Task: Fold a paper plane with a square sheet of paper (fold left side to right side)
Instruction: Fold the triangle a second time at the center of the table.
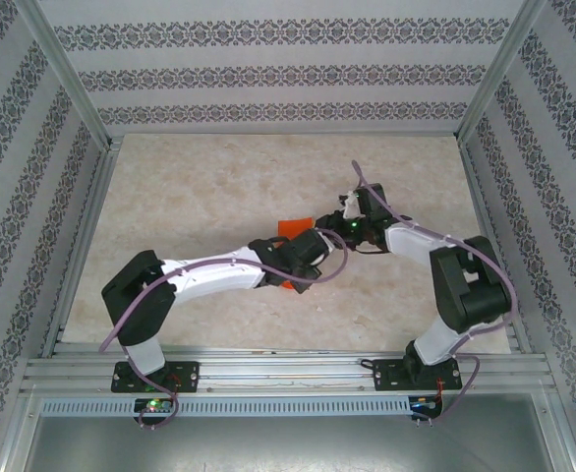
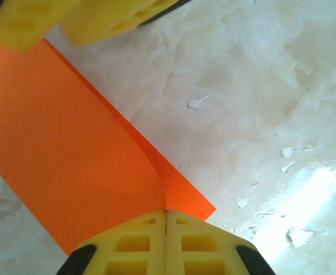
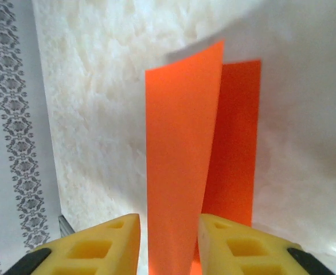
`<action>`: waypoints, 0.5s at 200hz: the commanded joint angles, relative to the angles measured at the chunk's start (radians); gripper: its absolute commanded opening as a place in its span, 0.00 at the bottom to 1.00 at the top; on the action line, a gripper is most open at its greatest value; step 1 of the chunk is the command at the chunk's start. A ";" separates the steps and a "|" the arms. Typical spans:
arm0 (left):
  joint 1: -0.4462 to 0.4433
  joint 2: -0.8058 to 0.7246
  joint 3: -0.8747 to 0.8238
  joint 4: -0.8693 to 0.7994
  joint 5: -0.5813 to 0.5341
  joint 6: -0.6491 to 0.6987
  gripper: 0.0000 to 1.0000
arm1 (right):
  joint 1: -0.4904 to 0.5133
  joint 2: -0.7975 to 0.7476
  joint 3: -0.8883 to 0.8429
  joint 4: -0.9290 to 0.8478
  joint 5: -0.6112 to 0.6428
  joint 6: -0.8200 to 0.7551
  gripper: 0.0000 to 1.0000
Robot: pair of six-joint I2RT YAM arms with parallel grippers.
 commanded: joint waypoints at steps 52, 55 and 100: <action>0.207 -0.080 -0.105 0.124 0.461 -0.261 0.00 | -0.040 -0.239 -0.233 -0.012 0.068 -0.065 0.21; 0.212 -0.081 -0.108 0.130 0.471 -0.265 0.00 | -0.037 -0.245 -0.242 -0.006 0.067 -0.061 0.20; 0.276 -0.088 -0.154 0.194 0.578 -0.313 0.00 | 0.085 -0.242 -0.301 0.057 0.070 -0.021 0.00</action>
